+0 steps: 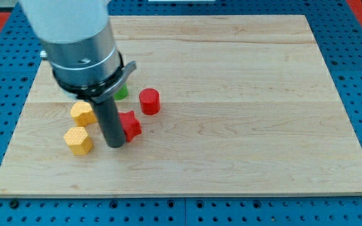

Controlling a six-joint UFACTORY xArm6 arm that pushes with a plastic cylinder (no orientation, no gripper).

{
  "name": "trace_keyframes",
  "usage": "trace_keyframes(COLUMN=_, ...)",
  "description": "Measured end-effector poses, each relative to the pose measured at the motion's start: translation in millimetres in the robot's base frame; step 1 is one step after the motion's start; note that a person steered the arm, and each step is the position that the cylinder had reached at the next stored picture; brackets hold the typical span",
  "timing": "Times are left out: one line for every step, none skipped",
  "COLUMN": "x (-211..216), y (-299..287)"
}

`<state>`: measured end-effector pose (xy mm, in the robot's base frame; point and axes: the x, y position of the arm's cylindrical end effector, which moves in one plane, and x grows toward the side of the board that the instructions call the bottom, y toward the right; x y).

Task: Push the red circle towards the center of the board

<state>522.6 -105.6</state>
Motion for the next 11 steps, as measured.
trace_keyframes(x=-3.1, y=1.3)
trace_keyframes(x=4.2, y=60.2)
trace_keyframes(x=-12.9, y=87.1)
trace_keyframes(x=-28.1, y=85.9)
trace_keyframes(x=-33.0, y=62.7)
trace_keyframes(x=-33.0, y=24.9)
trace_keyframes(x=-33.1, y=6.1)
trace_keyframes(x=-49.9, y=9.4)
trace_keyframes(x=-58.9, y=32.5)
trace_keyframes(x=-64.1, y=59.3)
trace_keyframes(x=-87.6, y=74.8)
